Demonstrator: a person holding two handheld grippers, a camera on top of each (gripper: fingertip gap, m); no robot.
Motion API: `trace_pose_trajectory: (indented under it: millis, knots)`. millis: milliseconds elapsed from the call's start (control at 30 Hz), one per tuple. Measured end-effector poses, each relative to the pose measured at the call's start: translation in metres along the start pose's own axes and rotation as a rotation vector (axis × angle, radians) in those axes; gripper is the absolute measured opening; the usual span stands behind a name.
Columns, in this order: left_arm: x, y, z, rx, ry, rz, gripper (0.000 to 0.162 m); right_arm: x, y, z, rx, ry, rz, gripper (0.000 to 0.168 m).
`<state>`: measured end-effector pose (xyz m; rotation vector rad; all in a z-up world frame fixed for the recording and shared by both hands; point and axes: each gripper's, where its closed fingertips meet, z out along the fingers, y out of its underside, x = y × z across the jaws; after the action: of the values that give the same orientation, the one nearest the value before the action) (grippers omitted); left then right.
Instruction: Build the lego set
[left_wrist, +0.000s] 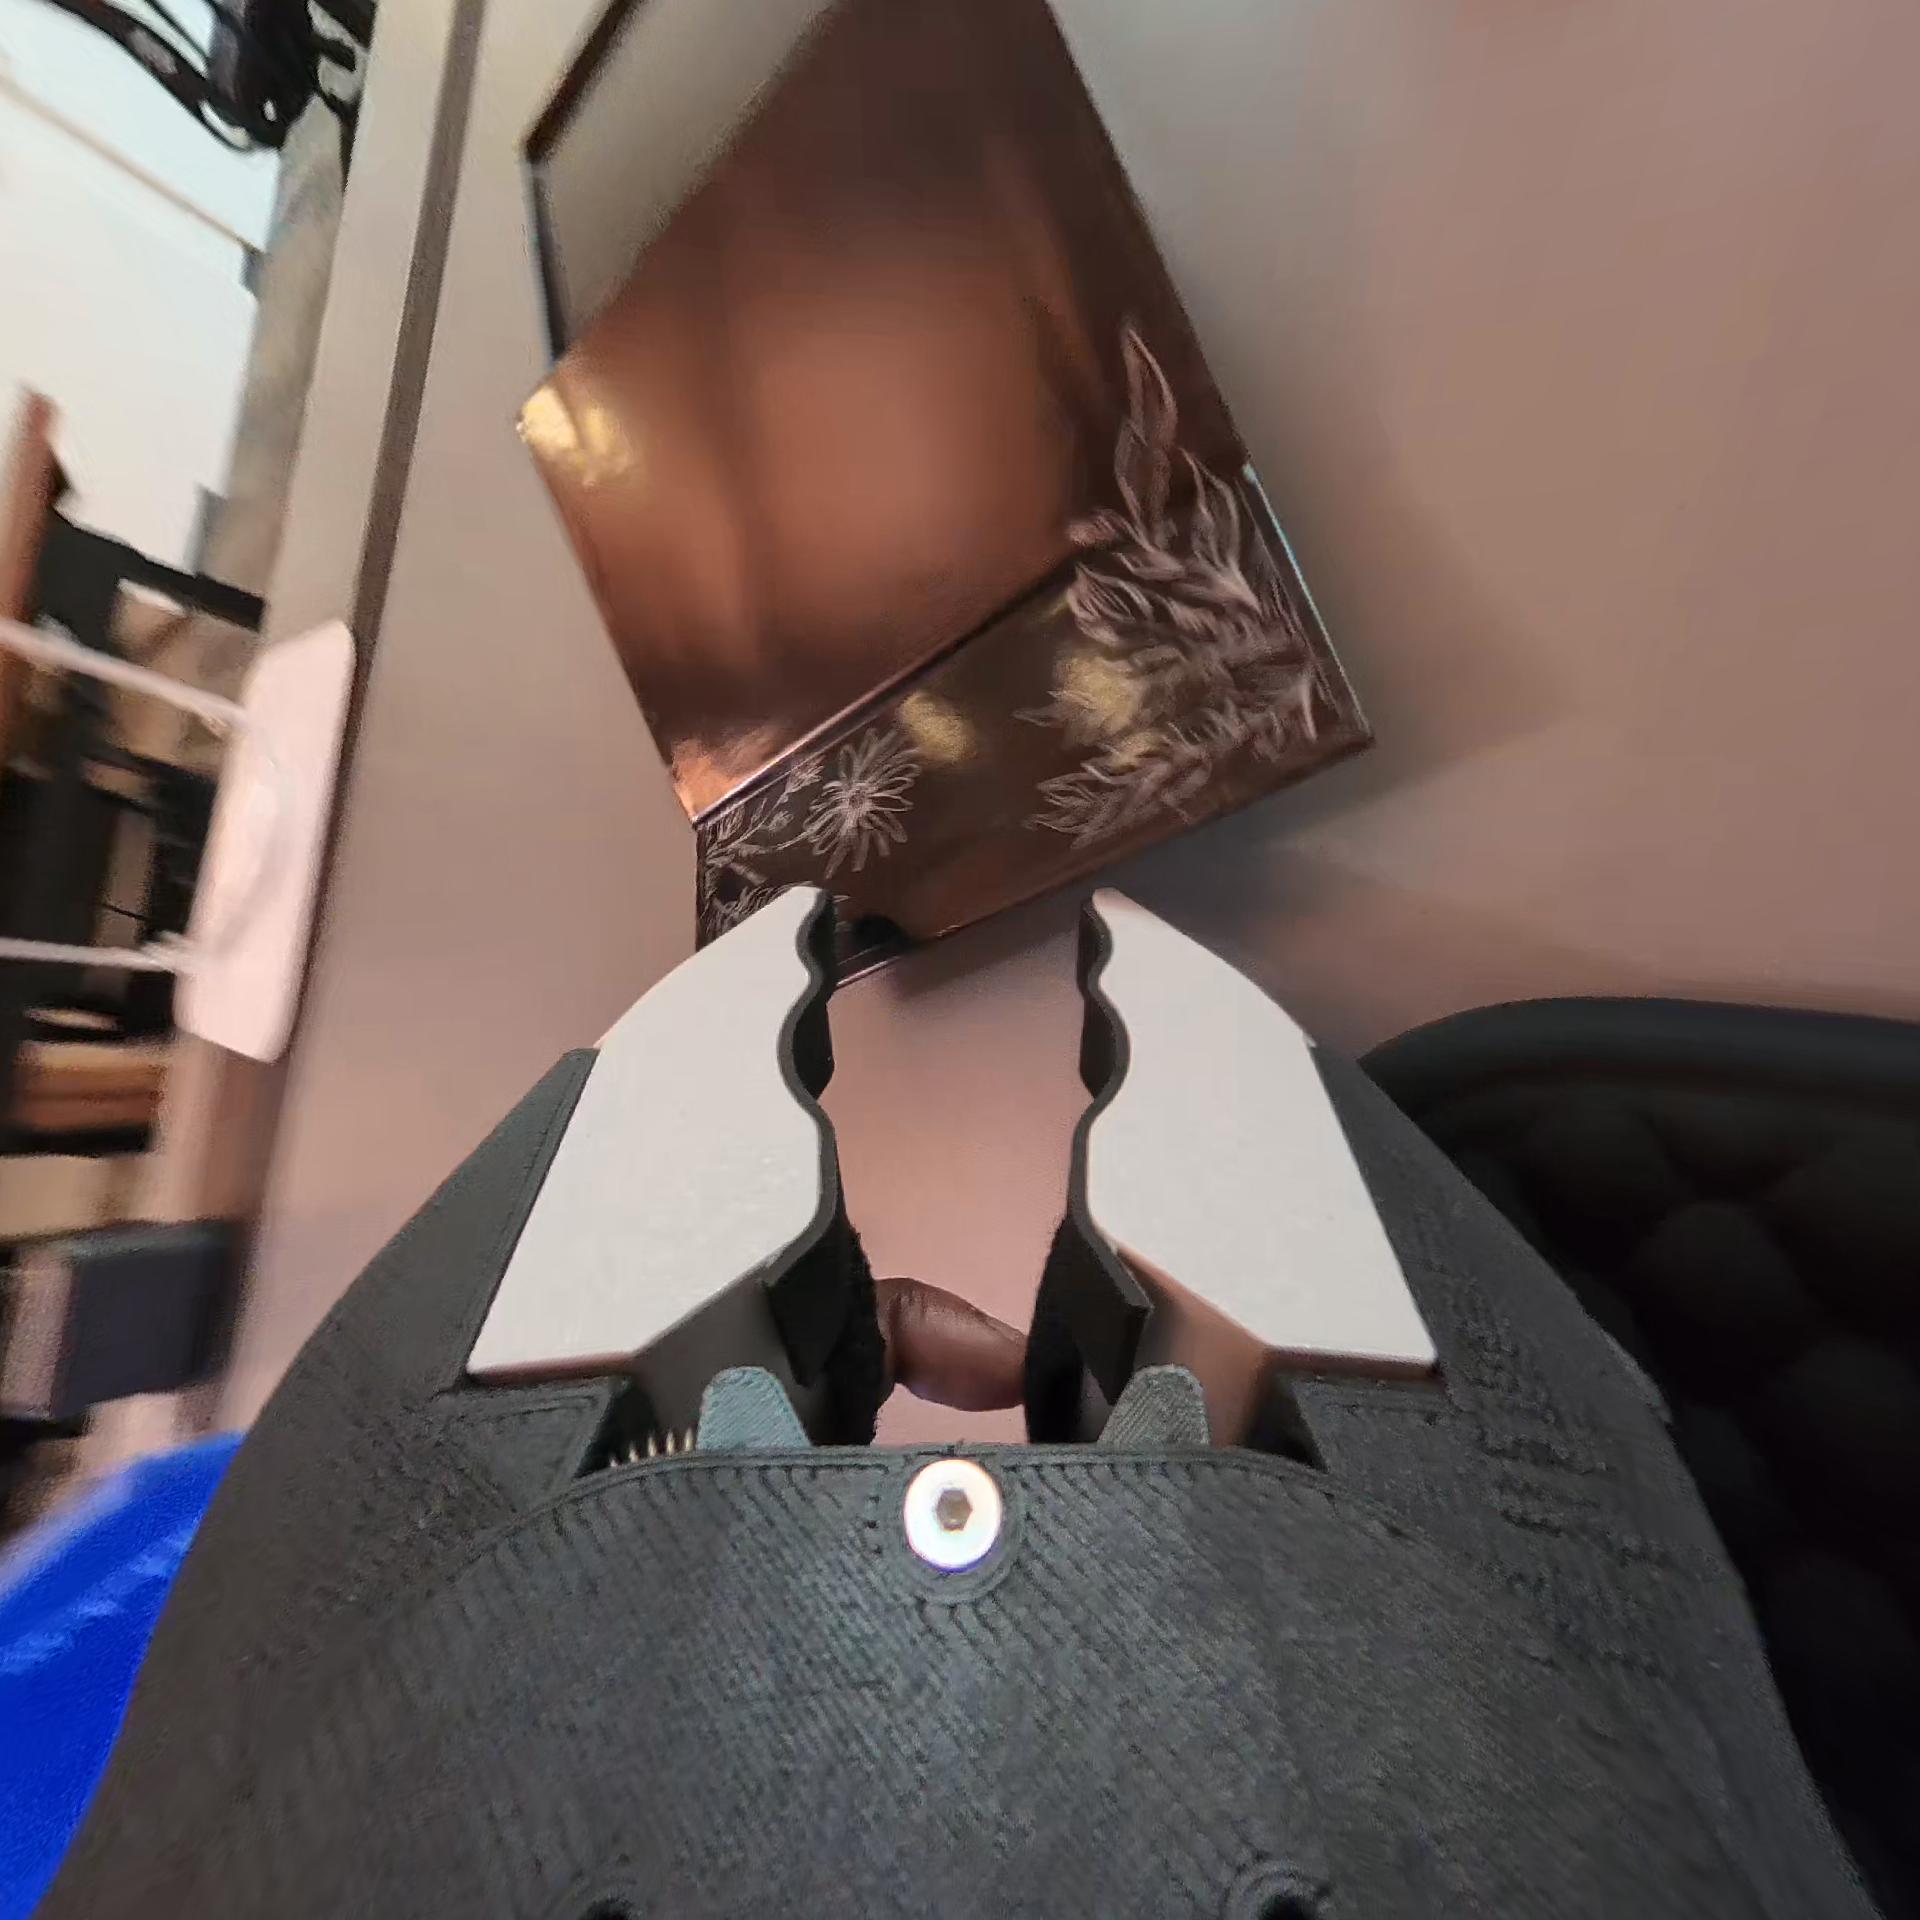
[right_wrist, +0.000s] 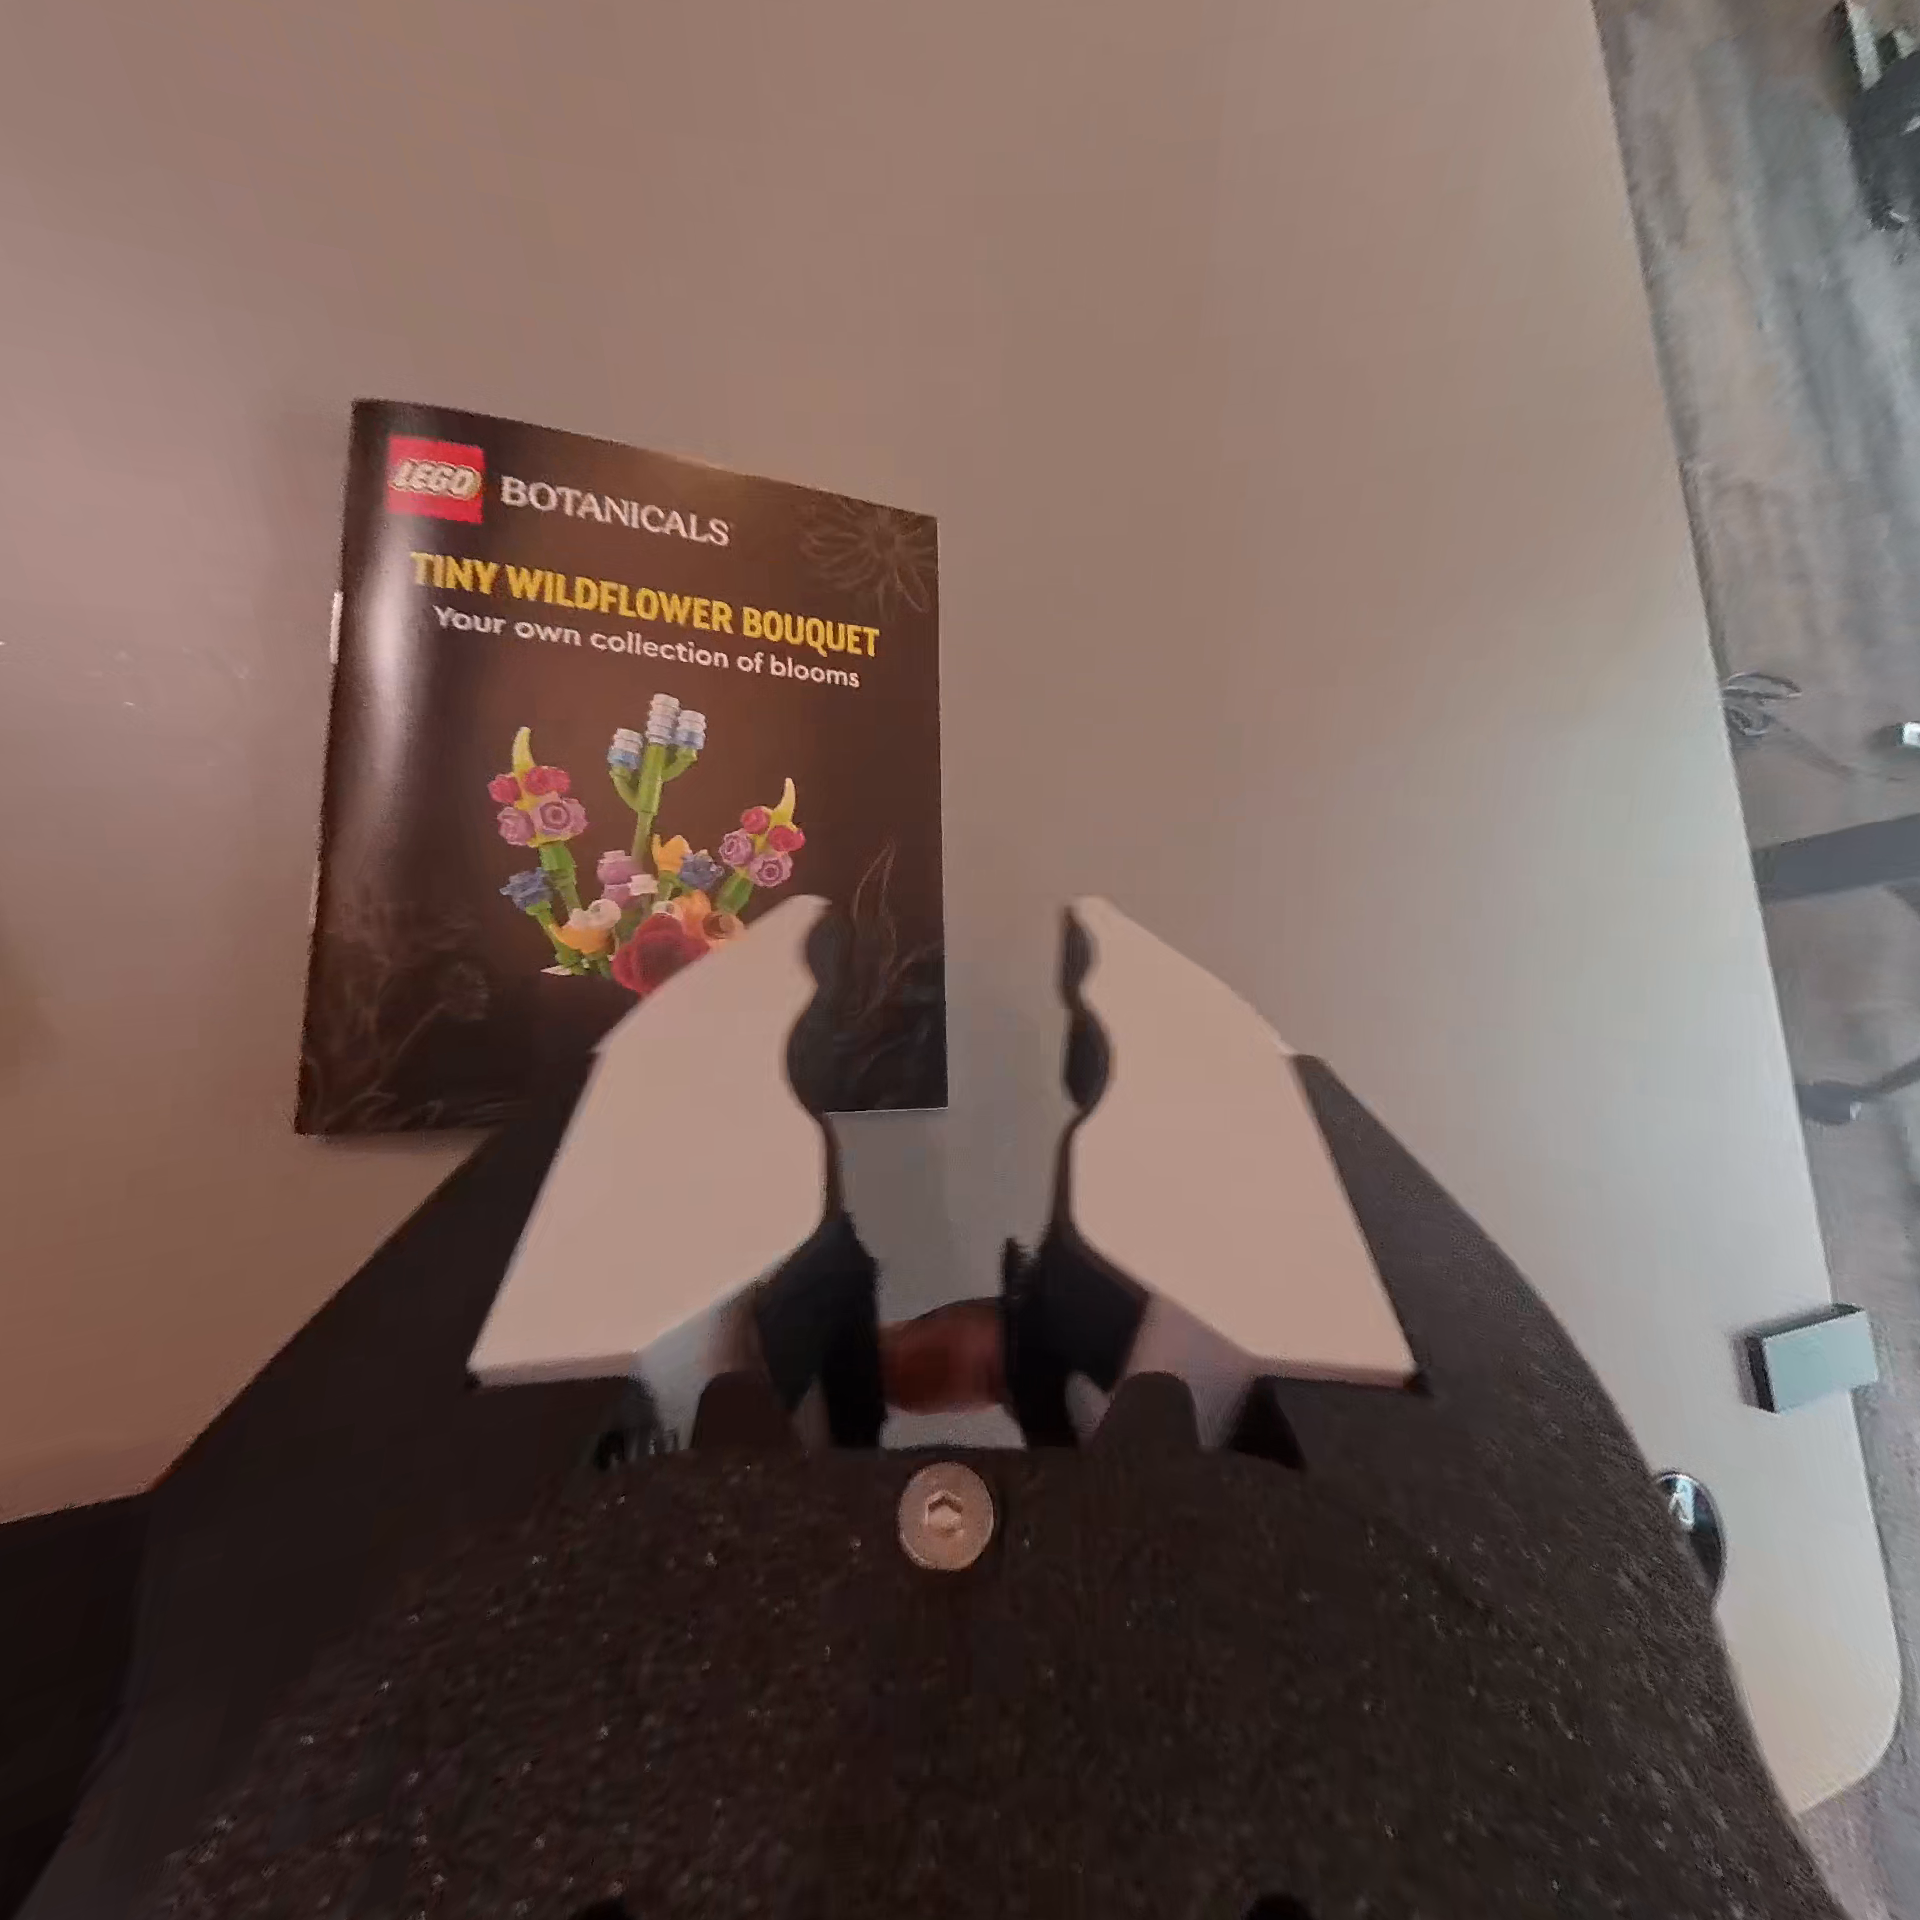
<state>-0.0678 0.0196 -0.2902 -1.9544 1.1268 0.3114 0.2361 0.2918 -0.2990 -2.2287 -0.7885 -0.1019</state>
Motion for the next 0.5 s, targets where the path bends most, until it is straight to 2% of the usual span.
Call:
trace_pose_trajectory:
  millis: [33,100,200,267,333,400,500]
  knots:
    - [-0.001,-0.001,-0.004,0.021,0.013,-0.058,0.046,-0.003,-0.004,-0.004,0.015,-0.015,-0.001,0.057]
    - [-0.006,-0.005,-0.016,0.074,0.04,-0.166,0.049,-0.019,-0.022,-0.017,0.106,-0.104,0.009,0.074]
    - [-0.016,-0.016,-0.038,0.16,0.063,-0.281,0.054,-0.065,-0.052,-0.048,0.278,-0.319,-0.007,0.096]
    - [-0.035,-0.033,-0.051,0.237,0.019,-0.347,0.06,-0.101,-0.06,-0.067,0.328,-0.451,-0.091,0.111]
    - [-0.06,-0.053,-0.06,0.306,-0.034,-0.406,0.067,-0.132,-0.061,-0.079,0.336,-0.521,-0.198,0.121]
    - [-0.08,-0.073,-0.06,0.343,-0.037,-0.39,0.073,-0.161,-0.059,-0.088,0.335,-0.613,-0.262,0.124]
    - [-0.107,-0.092,-0.041,0.331,-0.009,-0.335,0.073,-0.186,-0.053,-0.089,0.287,-0.716,-0.259,0.125]
